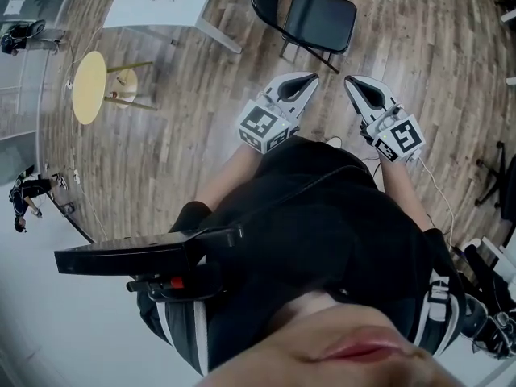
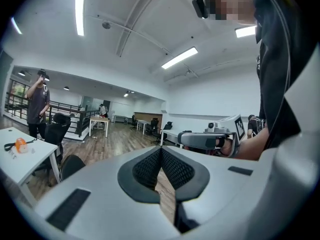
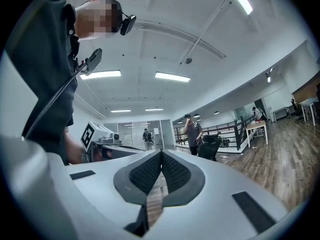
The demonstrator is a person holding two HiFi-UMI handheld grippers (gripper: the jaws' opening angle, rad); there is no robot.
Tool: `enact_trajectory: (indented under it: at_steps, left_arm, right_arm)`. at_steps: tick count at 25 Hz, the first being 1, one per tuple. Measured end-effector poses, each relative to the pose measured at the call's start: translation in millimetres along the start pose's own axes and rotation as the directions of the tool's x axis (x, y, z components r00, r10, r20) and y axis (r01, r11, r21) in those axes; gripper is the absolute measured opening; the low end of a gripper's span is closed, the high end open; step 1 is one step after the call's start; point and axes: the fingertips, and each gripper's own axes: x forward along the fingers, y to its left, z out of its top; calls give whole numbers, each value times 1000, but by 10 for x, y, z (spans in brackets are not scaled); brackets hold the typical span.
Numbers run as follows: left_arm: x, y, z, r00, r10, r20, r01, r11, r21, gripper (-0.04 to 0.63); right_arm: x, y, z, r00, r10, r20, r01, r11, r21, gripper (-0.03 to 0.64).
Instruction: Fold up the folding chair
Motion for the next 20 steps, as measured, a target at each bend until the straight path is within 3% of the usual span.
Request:
enact_trajectory:
  at_steps: [8,20]
  left_arm:
    - [17,198,10,1000,28,-9,-27,999,36,5]
    - [86,1334,108,996,-86,-7,86,996,0,5]
  right_arm:
    - [157,-149,-74,1000,-2,-2,2,1000,19,9]
    - [1246,-506,-148,997,-64,-52,66,997,43,10]
